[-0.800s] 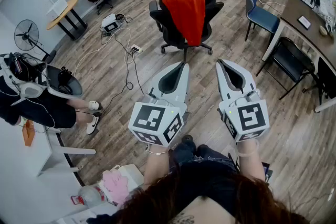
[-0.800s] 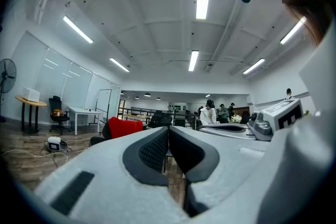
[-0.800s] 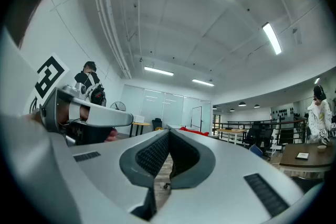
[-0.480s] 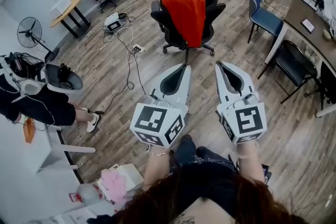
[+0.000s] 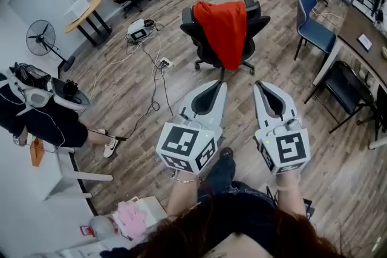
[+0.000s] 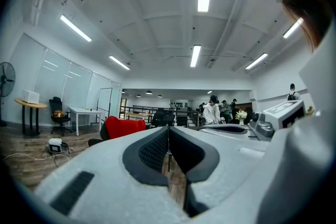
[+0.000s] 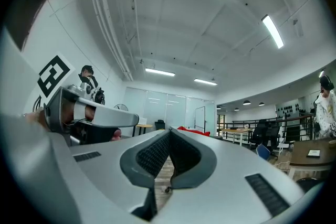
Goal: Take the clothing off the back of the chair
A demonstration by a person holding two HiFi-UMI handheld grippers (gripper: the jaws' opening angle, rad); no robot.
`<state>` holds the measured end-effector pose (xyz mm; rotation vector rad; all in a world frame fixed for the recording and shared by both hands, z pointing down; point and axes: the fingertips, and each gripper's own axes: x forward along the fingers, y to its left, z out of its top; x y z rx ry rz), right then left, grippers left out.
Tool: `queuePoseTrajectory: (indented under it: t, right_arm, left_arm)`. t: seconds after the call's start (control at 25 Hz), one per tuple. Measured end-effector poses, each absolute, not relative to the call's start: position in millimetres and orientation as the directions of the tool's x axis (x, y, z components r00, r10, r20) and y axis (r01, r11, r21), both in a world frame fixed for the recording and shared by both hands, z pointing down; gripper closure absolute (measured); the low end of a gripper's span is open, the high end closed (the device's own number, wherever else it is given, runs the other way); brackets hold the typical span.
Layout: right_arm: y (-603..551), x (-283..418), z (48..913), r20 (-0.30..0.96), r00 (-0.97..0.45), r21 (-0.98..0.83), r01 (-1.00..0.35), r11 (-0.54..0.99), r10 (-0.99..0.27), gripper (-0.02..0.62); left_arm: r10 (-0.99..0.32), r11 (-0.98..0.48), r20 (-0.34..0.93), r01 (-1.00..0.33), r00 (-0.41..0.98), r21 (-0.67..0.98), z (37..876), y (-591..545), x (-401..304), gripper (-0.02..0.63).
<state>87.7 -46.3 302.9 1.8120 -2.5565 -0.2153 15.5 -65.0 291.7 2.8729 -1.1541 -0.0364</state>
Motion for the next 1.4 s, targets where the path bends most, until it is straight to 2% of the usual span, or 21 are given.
queuePoseTrajectory:
  t: [0.52, 1.16, 1.2, 1.28, 1.4]
  right_arm:
    - [-151.7, 89.1, 301.4, -0.072, -0.294, 0.097, -0.953, 0.286, -0.953, 0.603]
    - [-257.1, 95.1, 306.5, -0.049, -0.203, 0.074, -0.977, 0.199, -0.978, 0.537]
    - [-261.0, 95.7, 307.6, -0.048, -0.202, 0.071, -0.978, 0.198, -0.978, 0.528]
    - [-268.7, 97.7, 309.0, -0.044, -0.2, 0.068, -0.978, 0.197, -0.979, 0.52]
    - [-280.6, 103.9, 310.7, -0.043, -0.192, 0.062, -0.98, 0.189, -0.98, 0.499]
  left_arm:
    - [-0.675, -0.737, -0.018, -0.673, 0.737, 0.061, 286.2, -178.6, 11.6, 0.588]
    - [-0.62, -0.781, 0.004, -0.618, 0.785, 0.094, 296.6, -290.3, 3.3, 0.583]
    - [-0.618, -0.782, 0.008, -0.616, 0.786, 0.099, 298.1, -295.1, 3.5, 0.575]
    - [-0.619, -0.78, 0.011, -0.616, 0.785, 0.114, 300.4, -304.9, 4.0, 0.515]
    - [-0.639, -0.762, -0.002, -0.632, 0.77, 0.141, 303.7, -320.0, 3.5, 0.496]
